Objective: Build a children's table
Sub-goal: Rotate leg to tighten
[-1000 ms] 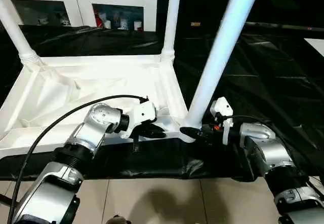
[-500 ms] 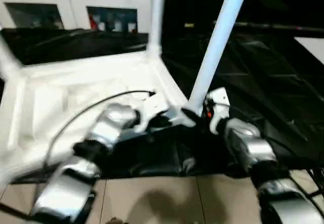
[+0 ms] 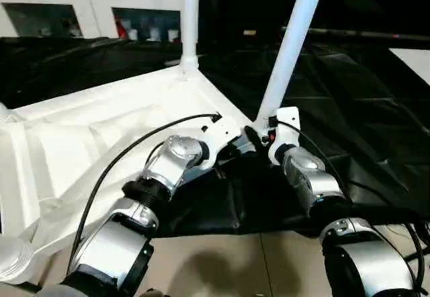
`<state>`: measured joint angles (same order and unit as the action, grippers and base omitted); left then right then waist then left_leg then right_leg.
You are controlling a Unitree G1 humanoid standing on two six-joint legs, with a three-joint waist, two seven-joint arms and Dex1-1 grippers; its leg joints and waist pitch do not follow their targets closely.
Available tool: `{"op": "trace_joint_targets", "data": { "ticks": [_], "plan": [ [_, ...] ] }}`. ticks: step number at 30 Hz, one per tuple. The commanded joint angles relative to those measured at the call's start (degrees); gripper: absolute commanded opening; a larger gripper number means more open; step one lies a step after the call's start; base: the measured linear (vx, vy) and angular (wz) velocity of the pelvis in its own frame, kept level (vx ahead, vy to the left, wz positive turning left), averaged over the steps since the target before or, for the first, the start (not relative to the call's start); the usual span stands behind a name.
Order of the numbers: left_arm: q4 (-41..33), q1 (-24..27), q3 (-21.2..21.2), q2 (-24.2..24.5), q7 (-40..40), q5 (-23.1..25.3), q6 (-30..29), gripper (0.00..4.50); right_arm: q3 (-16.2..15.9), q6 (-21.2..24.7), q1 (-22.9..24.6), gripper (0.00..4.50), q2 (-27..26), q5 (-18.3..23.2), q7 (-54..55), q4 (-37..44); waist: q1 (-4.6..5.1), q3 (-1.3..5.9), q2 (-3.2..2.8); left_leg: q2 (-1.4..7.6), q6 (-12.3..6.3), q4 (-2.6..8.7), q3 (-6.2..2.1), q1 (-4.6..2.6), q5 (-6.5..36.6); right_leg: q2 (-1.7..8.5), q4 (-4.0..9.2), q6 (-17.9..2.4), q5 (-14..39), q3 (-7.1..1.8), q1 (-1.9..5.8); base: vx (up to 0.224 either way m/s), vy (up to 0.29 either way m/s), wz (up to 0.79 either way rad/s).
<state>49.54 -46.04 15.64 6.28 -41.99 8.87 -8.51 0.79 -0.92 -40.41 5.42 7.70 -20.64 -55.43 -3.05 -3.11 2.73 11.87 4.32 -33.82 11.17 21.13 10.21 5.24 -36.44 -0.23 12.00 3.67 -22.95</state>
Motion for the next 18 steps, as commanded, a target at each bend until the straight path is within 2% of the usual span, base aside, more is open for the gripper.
{"op": "trace_joint_targets", "data": {
  "ticks": [1,4,5,6,10,11,14,15,18],
  "plan": [
    [-0.85,1.43,0.54,1.66,-5.49,-1.27,5.01,0.00,-3.26,-0.74,1.54,3.93,1.37,-0.42,-9.11,2.70,-0.31,3.65,0.60,1.23,-3.60,3.62,-0.56,-0.17,9.78,3.01,5.16,-11.90,9.14,-2.49,2.95,0.000,0.000,0.00],
    [-1.98,2.76,0.92,3.59,-10.32,-2.26,6.87,0.00,-4.81,-0.56,3.18,3.93,3.86,-0.64,-15.41,5.00,-0.33,3.76,0.64,1.30,-4.61,3.49,-0.51,-0.09,8.83,3.01,4.95,-12.22,6.99,-2.57,3.08,0.000,0.000,0.00],
    [-3.23,3.84,1.29,4.92,-14.19,-3.18,8.60,0.00,-5.55,-0.57,4.33,3.93,5.45,-0.56,-19.28,6.63,-0.32,3.85,0.41,1.37,-5.05,3.49,-0.58,-0.12,7.90,3.00,4.70,-13.07,5.12,-2.54,3.06,0.000,0.000,0.00],
    [-3.83,4.29,1.40,5.42,-15.78,-3.63,9.12,0.00,-5.81,-0.60,4.79,3.93,6.05,-0.46,-20.81,7.30,-0.40,3.84,0.48,1.42,-5.25,3.45,-0.57,-0.15,7.72,3.01,4.61,-13.32,4.40,-2.54,3.12,0.000,0.000,0.00],
    [-5.28,5.19,1.73,6.53,-19.04,-4.49,9.28,0.00,-6.20,-0.81,5.70,3.93,7.15,-0.23,-23.38,8.60,-0.34,3.88,0.17,1.68,-5.46,3.53,-0.39,-0.47,7.53,2.89,4.21,-15.39,1.89,-2.58,2.82,0.000,0.000,0.00],
    [-8.06,6.76,2.43,8.82,-24.53,-5.80,9.04,0.00,-6.24,-0.91,7.26,3.93,9.20,0.67,-27.60,10.69,-0.72,3.97,0.26,1.84,-5.59,3.49,-0.38,-0.66,8.01,3.09,4.11,-15.87,1.27,-2.58,2.98,0.000,0.000,0.00],
    [-9.99,7.82,2.50,10.33,-27.88,-7.02,8.78,0.00,-5.78,-0.51,8.32,3.93,10.68,2.04,-31.11,12.35,-0.84,3.94,0.15,1.72,-5.85,3.44,-0.20,-0.59,7.38,2.83,3.92,-16.09,-0.09,-2.62,2.90,0.000,0.000,0.00],
    [-10.51,8.10,2.45,10.68,-28.38,-7.27,8.67,0.00,-5.83,-0.22,8.67,3.93,11.09,2.53,-32.53,12.90,-0.92,3.84,-0.01,1.79,-5.77,3.55,-0.23,-0.59,7.56,2.94,4.03,-16.03,0.27,-2.61,2.85,0.000,0.000,0.00],
    [-10.91,8.42,2.23,11.04,-29.17,-7.45,8.80,0.00,-6.32,0.12,9.31,3.93,11.89,2.74,-34.63,13.88,-1.04,3.77,0.07,1.82,-4.97,3.60,-0.23,-0.61,8.69,2.97,4.22,-15.66,2.41,-2.60,2.87,0.000,0.000,0.00]
  ]
}}
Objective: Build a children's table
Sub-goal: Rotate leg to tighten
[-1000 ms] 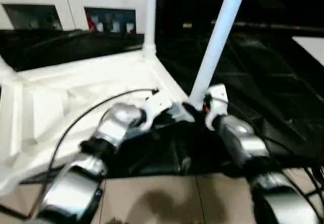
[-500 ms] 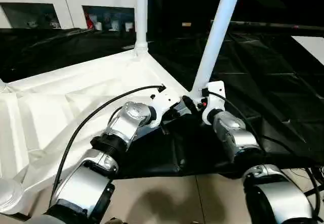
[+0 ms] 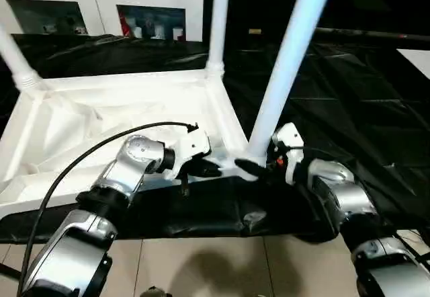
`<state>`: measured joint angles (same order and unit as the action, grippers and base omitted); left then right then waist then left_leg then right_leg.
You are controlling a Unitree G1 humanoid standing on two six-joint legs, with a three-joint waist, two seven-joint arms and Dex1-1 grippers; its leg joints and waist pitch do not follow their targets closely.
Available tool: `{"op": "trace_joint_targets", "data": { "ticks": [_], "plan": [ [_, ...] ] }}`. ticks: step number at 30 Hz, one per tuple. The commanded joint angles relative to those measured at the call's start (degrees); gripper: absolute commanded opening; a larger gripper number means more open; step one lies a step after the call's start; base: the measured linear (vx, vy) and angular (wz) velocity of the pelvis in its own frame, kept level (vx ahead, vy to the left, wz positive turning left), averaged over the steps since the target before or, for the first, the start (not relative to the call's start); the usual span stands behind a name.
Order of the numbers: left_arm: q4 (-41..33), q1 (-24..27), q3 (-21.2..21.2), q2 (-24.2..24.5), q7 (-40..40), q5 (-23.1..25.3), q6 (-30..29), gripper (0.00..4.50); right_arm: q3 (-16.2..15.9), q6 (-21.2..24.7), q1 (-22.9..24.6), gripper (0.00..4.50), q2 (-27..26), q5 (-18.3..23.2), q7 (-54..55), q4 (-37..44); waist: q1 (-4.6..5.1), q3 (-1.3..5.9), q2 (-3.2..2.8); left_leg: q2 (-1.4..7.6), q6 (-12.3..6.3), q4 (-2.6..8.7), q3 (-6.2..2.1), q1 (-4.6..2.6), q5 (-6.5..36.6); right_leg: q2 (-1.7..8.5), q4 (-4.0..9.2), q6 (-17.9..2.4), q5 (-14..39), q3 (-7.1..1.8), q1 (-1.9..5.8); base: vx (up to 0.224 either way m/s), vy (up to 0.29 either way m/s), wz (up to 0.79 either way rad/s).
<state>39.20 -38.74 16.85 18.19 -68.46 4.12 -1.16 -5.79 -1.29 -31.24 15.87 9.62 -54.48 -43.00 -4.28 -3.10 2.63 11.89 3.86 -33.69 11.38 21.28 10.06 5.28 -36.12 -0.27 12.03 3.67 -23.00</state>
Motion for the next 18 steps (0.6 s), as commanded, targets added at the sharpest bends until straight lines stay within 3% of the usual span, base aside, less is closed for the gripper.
{"op": "trace_joint_targets", "data": {
  "ticks": [1,7,14,17,18],
  "plan": [
    [-0.63,1.27,0.91,-0.70,-3.14,-2.69,1.64,0.00,-0.13,0.74,0.51,3.93,1.81,0.67,-1.86,1.95,0.15,3.73,0.18,1.79,-4.28,3.49,-0.44,-0.81,8.96,2.93,3.98,-15.44,2.81,-2.62,2.88,0.000,0.000,0.00],
    [-0.07,1.14,0.67,-0.67,-3.27,-2.25,2.23,0.00,-0.45,1.49,1.05,3.26,2.08,0.58,-3.68,2.09,-0.09,3.80,0.30,1.74,-3.63,3.48,-0.48,-0.78,8.65,2.99,3.97,-14.66,3.60,-2.66,2.87,0.000,0.000,0.00],
    [-1.42,1.69,0.58,-0.38,-3.55,-2.63,1.26,0.00,0.10,2.72,1.63,2.81,1.94,1.21,-4.42,3.07,-0.27,3.77,0.38,1.72,-3.93,3.45,-0.45,-0.77,8.31,2.99,3.99,-14.62,3.64,-2.64,2.84,0.000,0.000,0.00],
    [0.65,0.56,-0.56,-2.53,3.98,-0.45,-1.79,0.00,2.10,3.75,0.43,2.76,-0.26,-1.05,6.97,-0.70,-0.08,3.66,0.41,1.75,-3.26,3.56,-0.45,-0.81,8.58,2.95,4.03,-14.36,4.43,-2.70,2.67,0.000,0.000,0.00],
    [1.45,0.05,-0.86,-3.14,6.22,0.16,-2.68,0.00,2.51,3.56,0.05,2.76,-0.68,-1.71,9.79,-1.72,0.13,3.63,0.45,1.60,-1.81,3.68,-0.57,-0.98,9.73,3.04,4.38,-13.58,7.66,-2.65,2.61,0.000,0.000,0.00]
  ]
}}
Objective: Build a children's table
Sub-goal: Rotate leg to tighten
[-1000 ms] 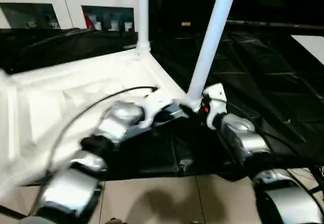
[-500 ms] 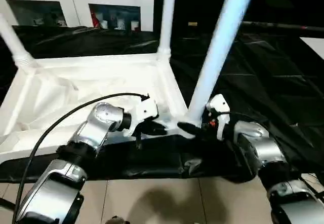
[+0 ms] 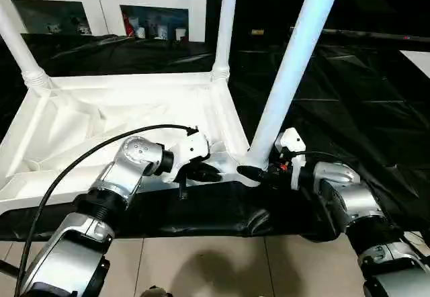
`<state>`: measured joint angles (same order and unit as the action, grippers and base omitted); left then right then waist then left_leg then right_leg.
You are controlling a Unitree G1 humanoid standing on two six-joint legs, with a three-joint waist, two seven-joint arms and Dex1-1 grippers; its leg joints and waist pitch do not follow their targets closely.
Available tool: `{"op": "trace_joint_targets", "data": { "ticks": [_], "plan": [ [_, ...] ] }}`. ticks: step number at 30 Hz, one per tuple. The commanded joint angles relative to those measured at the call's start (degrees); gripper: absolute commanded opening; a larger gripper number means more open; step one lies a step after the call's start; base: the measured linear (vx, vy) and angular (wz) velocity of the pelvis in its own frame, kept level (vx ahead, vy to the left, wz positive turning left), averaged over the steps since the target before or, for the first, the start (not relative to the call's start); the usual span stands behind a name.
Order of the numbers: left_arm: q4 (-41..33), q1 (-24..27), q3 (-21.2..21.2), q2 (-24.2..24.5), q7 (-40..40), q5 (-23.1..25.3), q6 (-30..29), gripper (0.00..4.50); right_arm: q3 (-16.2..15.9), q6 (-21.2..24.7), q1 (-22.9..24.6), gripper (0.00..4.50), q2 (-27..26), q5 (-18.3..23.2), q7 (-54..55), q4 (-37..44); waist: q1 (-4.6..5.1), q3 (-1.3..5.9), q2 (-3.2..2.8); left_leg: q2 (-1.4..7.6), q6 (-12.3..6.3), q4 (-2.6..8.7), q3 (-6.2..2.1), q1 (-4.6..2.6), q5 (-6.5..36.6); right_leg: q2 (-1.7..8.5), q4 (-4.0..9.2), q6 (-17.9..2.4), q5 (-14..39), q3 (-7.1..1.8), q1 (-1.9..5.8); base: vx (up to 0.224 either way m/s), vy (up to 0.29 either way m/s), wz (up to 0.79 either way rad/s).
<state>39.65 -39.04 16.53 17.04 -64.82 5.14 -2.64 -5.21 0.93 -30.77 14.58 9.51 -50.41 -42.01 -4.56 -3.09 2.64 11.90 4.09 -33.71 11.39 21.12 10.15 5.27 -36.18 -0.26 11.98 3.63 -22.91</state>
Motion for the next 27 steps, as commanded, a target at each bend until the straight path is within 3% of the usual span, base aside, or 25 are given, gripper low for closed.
{"op": "trace_joint_targets", "data": {
  "ticks": [1,3,6,10,11,15,17,19,22,25,27],
  "plan": [
    [2.80,-0.85,-1.21,-3.64,6.42,-0.38,-2.13,0.00,3.48,2.10,-1.42,2.76,-0.79,-1.82,12.21,-4.81,0.46,3.64,0.33,1.64,-1.59,3.76,-0.57,-0.88,9.90,3.09,4.48,-13.49,8.49,-2.62,2.53,0.000,0.000,0.00],
    [4.50,-2.07,-1.71,-5.48,10.06,0.05,-2.80,0.00,5.38,3.16,-2.52,2.74,-2.41,-1.56,18.85,-6.84,0.87,3.63,0.50,1.51,-0.77,3.79,-0.61,-0.77,9.86,3.01,4.58,-13.06,9.37,-2.70,2.54,0.000,0.000,0.00],
    [8.51,-5.31,-2.23,-10.73,20.09,1.62,-5.71,0.00,9.27,4.50,-5.63,2.74,-6.25,-0.07,33.67,-11.66,1.40,3.71,0.26,1.31,-0.40,3.73,-0.57,-0.89,10.11,2.93,4.78,-12.74,9.37,-2.75,2.40,0.000,0.000,0.00],
    [10.65,-7.14,-1.71,-14.27,24.96,2.71,-7.16,0.00,9.73,4.51,-7.72,2.74,-8.69,-0.01,39.56,-14.15,1.28,3.84,0.25,1.26,-1.00,3.61,-0.56,-0.64,9.46,2.90,4.79,-12.21,7.85,-2.69,2.64,0.000,0.000,0.00],
    [11.51,-7.83,-1.13,-15.83,26.71,3.41,-7.54,0.00,8.60,3.28,-8.72,2.74,-9.67,-1.62,41.05,-15.01,1.18,3.91,0.18,1.21,-1.62,3.54,-0.53,-0.61,8.90,2.85,4.67,-12.40,6.13,-2.67,2.67,0.000,0.000,0.00],
    [12.41,-8.32,-0.61,-16.50,27.38,4.20,-7.08,0.00,7.16,0.52,-9.52,2.74,-10.68,-3.10,38.73,-15.67,1.04,3.80,0.28,1.20,-2.63,3.53,-0.50,-0.53,9.62,2.91,4.91,-12.34,6.65,-2.54,2.66,0.000,0.000,0.00],
    [12.44,-8.27,-0.61,-16.42,27.20,4.20,-6.94,0.00,6.96,-0.08,-9.47,3.30,-10.85,-2.99,36.93,-15.54,1.05,3.82,0.31,1.24,-2.89,3.54,-0.54,-0.48,9.56,2.89,4.83,-12.46,6.44,-2.54,2.72,0.000,0.000,0.00],
    [13.17,-8.10,-0.56,-15.45,26.52,4.31,-5.45,0.00,6.74,-2.54,-9.44,3.46,-10.93,-3.25,35.73,-15.65,1.03,3.86,0.59,1.22,-3.45,3.47,-0.51,-0.38,9.01,2.92,4.73,-12.67,5.67,-2.52,2.79,0.000,0.000,0.00],
    [12.95,-7.76,-0.40,-14.79,25.22,4.12,-4.15,0.00,7.00,-3.02,-9.39,3.77,-10.74,-2.75,34.59,-15.37,1.03,3.73,0.51,1.21,-3.69,3.54,-0.52,-0.41,9.50,2.97,4.94,-12.62,6.89,-2.50,2.72,0.000,0.000,0.00],
    [10.41,-5.26,0.30,-10.38,16.99,3.12,0.28,0.00,4.67,-2.36,-7.08,3.77,-6.89,-2.42,22.31,-10.50,1.18,3.71,0.84,1.26,-4.43,3.55,-0.59,-0.04,9.40,3.01,4.91,-12.17,7.62,-2.48,3.01,0.000,0.000,0.00],
    [9.91,-4.76,0.45,-9.67,15.35,2.84,1.50,0.00,4.28,-2.28,-6.48,3.77,-6.10,-2.42,20.44,-9.54,1.11,3.71,0.87,1.36,-5.05,3.48,-0.64,-0.03,8.85,3.10,4.85,-12.21,7.05,-2.49,3.05,0.000,0.000,0.00]
  ]
}}
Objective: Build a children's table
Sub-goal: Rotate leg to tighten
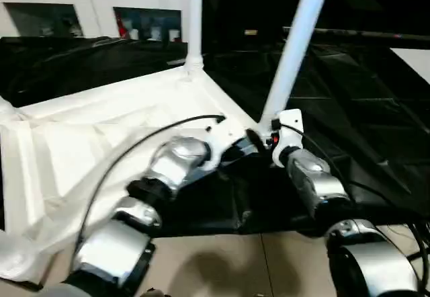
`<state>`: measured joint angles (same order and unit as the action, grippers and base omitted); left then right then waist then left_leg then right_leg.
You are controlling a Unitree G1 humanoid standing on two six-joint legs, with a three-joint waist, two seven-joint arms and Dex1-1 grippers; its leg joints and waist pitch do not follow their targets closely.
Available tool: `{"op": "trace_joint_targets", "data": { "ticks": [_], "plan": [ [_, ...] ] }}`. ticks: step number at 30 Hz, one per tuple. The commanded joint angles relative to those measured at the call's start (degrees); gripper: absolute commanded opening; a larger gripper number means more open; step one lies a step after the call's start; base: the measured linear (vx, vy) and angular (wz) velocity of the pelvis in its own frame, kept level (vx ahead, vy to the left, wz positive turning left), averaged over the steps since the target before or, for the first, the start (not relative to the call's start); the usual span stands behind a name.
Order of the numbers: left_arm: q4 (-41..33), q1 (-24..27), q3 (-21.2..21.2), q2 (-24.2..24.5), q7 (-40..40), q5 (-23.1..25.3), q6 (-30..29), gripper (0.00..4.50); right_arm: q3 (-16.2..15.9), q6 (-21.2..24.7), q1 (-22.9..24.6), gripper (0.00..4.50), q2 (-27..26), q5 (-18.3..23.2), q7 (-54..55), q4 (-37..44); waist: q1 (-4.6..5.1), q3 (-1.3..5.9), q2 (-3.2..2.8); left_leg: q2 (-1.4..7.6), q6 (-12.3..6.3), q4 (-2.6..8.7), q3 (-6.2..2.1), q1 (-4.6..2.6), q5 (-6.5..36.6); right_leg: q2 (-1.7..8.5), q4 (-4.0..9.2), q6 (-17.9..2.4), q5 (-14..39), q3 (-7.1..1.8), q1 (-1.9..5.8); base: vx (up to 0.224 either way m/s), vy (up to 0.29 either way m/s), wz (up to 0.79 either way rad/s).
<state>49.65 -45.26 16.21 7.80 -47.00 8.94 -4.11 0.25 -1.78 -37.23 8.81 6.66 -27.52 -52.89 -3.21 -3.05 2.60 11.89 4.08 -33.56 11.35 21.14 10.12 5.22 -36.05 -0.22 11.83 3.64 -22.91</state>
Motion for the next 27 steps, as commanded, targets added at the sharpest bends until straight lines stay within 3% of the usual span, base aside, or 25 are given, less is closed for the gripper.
{"op": "trace_joint_targets", "data": {
  "ticks": [1,4,6,7,10,14,27],
  "plan": [
    [-1.29,2.43,0.95,0.89,-5.94,-1.78,3.81,0.00,-1.61,0.76,1.09,3.77,1.07,0.79,-6.15,3.12,-0.22,3.74,0.79,1.35,-5.15,3.33,-0.59,-0.17,8.65,3.09,4.70,-12.50,6.79,-2.51,2.94,0.000,0.000,0.00],
    [-5.39,5.16,1.59,4.81,-15.60,-4.27,4.56,0.00,-3.62,1.97,4.26,3.77,5.31,1.84,-15.83,8.66,-0.39,3.62,0.65,1.59,-5.38,3.40,-0.62,-0.33,8.75,3.05,4.55,-13.41,6.45,-2.50,2.88,0.000,0.000,0.00],
    [-6.35,5.76,1.87,5.89,-17.97,-4.83,4.94,0.00,-4.06,2.12,4.96,3.77,6.33,2.00,-18.12,9.95,-0.44,3.62,0.62,1.75,-5.47,3.38,-0.51,-0.41,8.37,3.07,4.35,-13.97,5.18,-2.63,2.76,0.000,0.000,0.00],
    [-9.44,7.23,2.10,8.48,-24.06,-7.01,3.99,0.00,-4.79,3.29,6.35,3.77,8.50,2.89,-23.23,13.01,-0.35,3.68,0.37,1.68,-5.32,3.43,-0.53,-0.44,8.89,2.92,4.26,-14.35,4.47,-2.58,2.77,0.000,0.000,0.00],
    [-11.11,7.77,2.08,9.68,-26.51,-7.93,2.94,0.00,-5.34,3.64,6.95,3.77,9.43,3.07,-25.57,14.47,-0.36,3.68,0.32,1.82,-5.14,3.46,-0.47,-0.49,9.11,2.94,4.06,-15.07,3.57,-2.60,2.72,0.000,0.000,0.00],
    [-11.86,7.62,1.11,10.81,-28.19,-8.06,2.22,0.00,-7.81,4.60,8.38,3.77,11.14,2.16,-30.89,17.14,-0.52,3.48,0.46,1.83,-4.05,3.56,-0.42,-0.66,10.45,2.99,4.40,-14.48,6.74,-2.63,2.56,0.000,0.000,0.00],
    [-12.96,7.75,0.28,10.43,-26.63,-8.89,1.16,0.00,-6.68,7.83,8.82,2.95,9.62,3.73,-29.35,18.40,-0.40,3.56,0.69,1.68,-3.65,3.48,-0.49,-0.48,9.02,3.07,4.30,-13.75,6.74,-2.64,2.60,0.000,0.000,0.00]
  ]
}}
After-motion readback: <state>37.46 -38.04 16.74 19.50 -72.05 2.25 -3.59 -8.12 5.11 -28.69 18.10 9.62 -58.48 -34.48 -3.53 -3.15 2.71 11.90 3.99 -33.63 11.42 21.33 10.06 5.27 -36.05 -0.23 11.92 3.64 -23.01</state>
